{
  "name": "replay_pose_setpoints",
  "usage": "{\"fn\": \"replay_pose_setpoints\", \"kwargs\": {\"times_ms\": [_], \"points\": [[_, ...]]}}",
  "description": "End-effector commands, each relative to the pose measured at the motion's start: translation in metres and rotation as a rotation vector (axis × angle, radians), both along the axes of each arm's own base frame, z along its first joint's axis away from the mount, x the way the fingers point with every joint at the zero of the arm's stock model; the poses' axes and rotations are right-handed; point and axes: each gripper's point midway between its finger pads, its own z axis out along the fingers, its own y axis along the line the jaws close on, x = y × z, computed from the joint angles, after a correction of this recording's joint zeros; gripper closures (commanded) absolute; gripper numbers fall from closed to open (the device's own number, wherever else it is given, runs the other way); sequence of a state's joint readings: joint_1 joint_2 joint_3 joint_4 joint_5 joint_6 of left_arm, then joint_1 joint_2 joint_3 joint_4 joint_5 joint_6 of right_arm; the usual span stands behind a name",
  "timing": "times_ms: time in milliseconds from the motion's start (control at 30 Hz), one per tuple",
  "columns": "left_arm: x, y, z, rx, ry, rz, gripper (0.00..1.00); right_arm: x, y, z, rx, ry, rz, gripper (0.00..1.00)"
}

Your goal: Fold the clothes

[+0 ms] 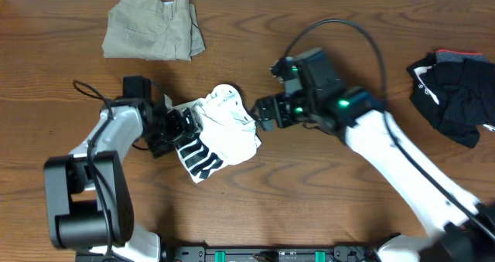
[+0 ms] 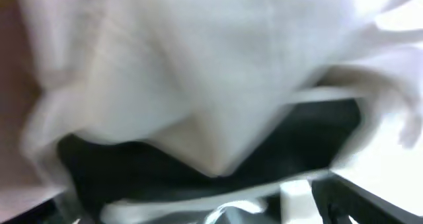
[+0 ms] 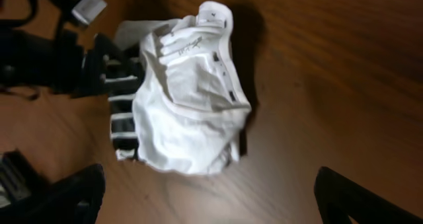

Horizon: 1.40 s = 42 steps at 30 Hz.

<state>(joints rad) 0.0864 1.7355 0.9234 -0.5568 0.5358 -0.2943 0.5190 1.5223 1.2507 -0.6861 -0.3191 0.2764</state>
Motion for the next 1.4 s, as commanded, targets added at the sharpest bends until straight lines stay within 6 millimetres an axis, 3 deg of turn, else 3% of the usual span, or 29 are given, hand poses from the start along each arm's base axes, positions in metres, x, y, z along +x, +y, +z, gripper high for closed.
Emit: {"fn": "replay_pose_setpoints", "kwargs": {"times_ms": [0,167,367,667,733,833,900,933,1000,1133,1367], "points": [[-0.044,-0.019,-0.041,-0.105,0.121,-0.016,0.02,-0.006,-0.017,0.016,-0.019,-0.034,0.014,0.01],[-0.054,-0.02,-0.056,-0.107,0.128,0.033,0.02,-0.022,-0.03,0.021,-0.04,0.005,0.005,0.01],[-0.054,-0.021,-0.061,-0.117,0.131,0.077,0.01,-0.023,-0.03,0.019,-0.043,0.011,0.005,0.01],[-0.035,-0.026,-0.059,-0.125,0.065,0.096,0.15,-0.026,-0.026,-0.005,-0.08,0.084,0.019,0.01],[-0.033,-0.027,-0.059,-0.125,0.059,0.1,0.25,-0.025,-0.025,-0.01,-0.086,0.093,0.02,0.01],[-0.032,-0.028,-0.059,-0.123,0.056,0.1,0.6,-0.012,-0.018,-0.019,-0.078,0.08,0.02,0.01],[-0.033,-0.029,-0.059,-0.125,0.066,0.11,0.9,0.0,-0.013,-0.026,-0.076,0.062,0.013,0.01],[-0.034,-0.029,-0.059,-0.126,0.073,0.113,0.94,0.008,-0.013,-0.032,-0.082,0.058,-0.009,0.02],[-0.037,-0.029,-0.06,-0.125,0.086,0.113,0.94,0.025,-0.017,-0.045,-0.113,0.045,-0.073,0.1],[-0.045,-0.029,-0.06,-0.121,0.107,0.089,0.94,0.059,-0.037,-0.078,-0.196,0.026,-0.187,0.4],[-0.048,-0.029,-0.061,-0.121,0.116,0.081,0.94,0.084,-0.046,-0.135,-0.225,0.063,-0.193,0.61]]}}
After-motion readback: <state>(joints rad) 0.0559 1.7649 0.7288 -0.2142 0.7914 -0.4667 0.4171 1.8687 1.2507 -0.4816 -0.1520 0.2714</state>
